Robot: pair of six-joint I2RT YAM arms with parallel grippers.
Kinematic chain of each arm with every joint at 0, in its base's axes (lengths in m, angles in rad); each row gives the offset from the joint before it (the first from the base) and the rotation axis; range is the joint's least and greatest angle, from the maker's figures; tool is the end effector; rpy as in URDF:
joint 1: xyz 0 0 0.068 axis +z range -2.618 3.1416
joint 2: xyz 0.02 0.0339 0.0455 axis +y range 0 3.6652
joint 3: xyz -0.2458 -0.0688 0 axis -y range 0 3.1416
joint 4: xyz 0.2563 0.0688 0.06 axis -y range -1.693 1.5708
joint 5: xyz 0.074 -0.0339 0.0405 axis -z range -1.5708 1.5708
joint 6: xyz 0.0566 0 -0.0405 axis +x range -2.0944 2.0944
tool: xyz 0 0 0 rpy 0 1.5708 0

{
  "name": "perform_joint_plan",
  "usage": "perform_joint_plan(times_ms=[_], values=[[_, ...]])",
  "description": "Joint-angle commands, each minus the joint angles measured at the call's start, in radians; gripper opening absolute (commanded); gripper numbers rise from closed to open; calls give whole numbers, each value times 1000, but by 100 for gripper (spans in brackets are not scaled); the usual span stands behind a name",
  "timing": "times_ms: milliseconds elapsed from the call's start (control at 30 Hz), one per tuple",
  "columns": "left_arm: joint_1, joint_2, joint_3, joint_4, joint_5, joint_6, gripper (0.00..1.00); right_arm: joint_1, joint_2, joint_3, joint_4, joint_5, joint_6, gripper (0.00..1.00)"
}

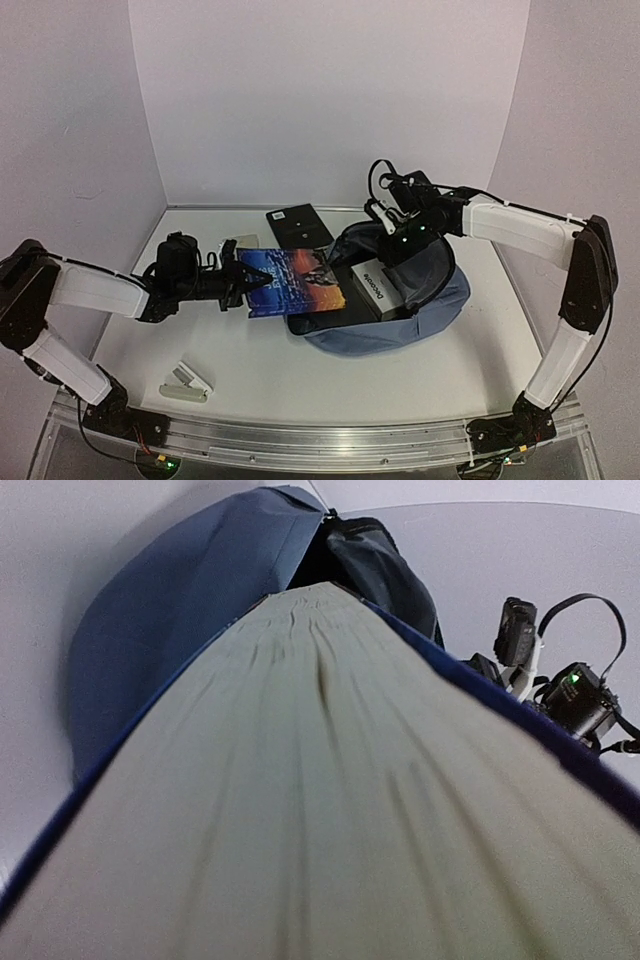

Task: Pack the student bag
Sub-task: Place the stationery in the student bag.

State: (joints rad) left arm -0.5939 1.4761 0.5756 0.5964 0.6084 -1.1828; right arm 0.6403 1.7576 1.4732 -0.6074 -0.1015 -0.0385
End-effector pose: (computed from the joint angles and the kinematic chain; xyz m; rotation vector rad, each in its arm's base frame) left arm 0.2454 -0.2047 0.1586 -0.1522 2.2387 -1.6789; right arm 0.3256 0.2497 0.2393 -0.8730 2.3382 0.3823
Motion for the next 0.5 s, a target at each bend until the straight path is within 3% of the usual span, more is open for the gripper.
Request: perform_joint_plan(times_ms=[0,333,467], values=[[-55,75,112,354,64,-55,0,4,-11,62,31,-72,51,0],[-137,374,284,633,70,-198,0,4,-12,62,31,-122,76,0],[-162,425,339,606,35,-198,0,4,-19,58,31,-144,82,0]])
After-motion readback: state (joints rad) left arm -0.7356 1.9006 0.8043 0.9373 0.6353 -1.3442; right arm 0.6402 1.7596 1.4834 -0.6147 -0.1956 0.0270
